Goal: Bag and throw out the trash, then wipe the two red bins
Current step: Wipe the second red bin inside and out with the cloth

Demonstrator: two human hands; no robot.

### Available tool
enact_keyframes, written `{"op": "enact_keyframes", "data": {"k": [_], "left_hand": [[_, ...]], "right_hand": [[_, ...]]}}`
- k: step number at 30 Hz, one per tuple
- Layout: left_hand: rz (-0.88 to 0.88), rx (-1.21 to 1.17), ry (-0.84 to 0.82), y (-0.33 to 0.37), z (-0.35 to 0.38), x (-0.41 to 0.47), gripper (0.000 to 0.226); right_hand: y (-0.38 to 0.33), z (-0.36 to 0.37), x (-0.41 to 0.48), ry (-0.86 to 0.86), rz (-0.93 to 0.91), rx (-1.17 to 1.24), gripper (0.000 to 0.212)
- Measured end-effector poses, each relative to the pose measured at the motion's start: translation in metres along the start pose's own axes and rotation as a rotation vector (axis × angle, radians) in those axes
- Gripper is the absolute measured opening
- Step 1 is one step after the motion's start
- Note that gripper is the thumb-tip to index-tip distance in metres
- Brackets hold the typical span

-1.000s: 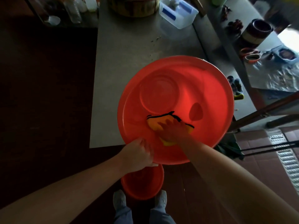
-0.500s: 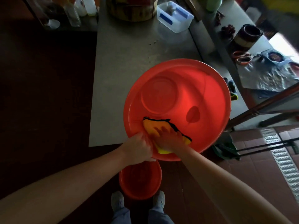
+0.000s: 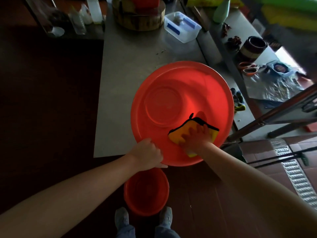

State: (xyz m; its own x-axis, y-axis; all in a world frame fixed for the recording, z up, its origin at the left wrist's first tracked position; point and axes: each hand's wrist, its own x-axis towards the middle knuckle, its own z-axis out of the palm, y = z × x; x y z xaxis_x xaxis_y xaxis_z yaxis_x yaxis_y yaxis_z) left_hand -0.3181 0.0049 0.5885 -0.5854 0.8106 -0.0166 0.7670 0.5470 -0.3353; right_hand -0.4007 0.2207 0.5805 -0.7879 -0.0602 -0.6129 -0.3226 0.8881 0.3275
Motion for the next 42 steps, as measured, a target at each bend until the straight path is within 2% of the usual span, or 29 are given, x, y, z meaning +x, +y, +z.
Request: {"op": "enact_keyframes", "data": {"k": [4,7,12,17,24,26,28,34,38,41,42], "left_hand": [[-0.044,0.067,-0.024,-0.006,-0.004,0.002,0.067],[-0.045,0.068,-0.004,-0.009,-0.002,0.0,0.067],[-0.048,0.028,0.034,-0.013,0.004,-0.004,0.067],[-0.123,-0.007,0.093,-0.02,0.001,-0.005,0.067],[-0.085,-0.076,0.033,-0.011,0.014,-0.01,0.073],[-0.043,-0.105,0.021,-0.005,0.017,-0.008,0.075],[-0.022,-0.057,0.06,-0.003,0.019,-0.008,0.067],[-0.038,0.028,0.146,0.002,0.021,-0.008,0.064],[-0.044,-0.016,0.13,0.001,0.021,-0.008,0.063],[-0.062,-0.013,0.096,-0.006,0.019,-0.01,0.065],[-0.056,-0.005,0.087,-0.007,0.017,-0.01,0.066]], "right_hand": [[-0.048,0.001,-0.018,-0.14,-0.115,0.211,0.07],[-0.063,0.005,-0.03,-0.16,-0.221,0.247,0.068],[-0.035,-0.002,-0.049,-0.122,-0.168,0.245,0.072],[-0.014,-0.017,-0.045,-0.117,-0.152,0.102,0.081],[-0.041,-0.019,0.003,-0.153,-0.171,0.115,0.07],[-0.044,-0.01,0.022,-0.114,-0.175,0.207,0.067],[-0.046,-0.004,0.041,-0.068,-0.177,0.366,0.065],[-0.062,0.002,0.081,-0.014,-0.064,0.511,0.063],[-0.061,-0.013,0.072,-0.06,-0.08,0.417,0.058],[-0.05,-0.024,0.045,0.103,-0.196,0.399,0.041],[-0.046,-0.023,0.035,0.062,-0.199,0.338,0.045]]}}
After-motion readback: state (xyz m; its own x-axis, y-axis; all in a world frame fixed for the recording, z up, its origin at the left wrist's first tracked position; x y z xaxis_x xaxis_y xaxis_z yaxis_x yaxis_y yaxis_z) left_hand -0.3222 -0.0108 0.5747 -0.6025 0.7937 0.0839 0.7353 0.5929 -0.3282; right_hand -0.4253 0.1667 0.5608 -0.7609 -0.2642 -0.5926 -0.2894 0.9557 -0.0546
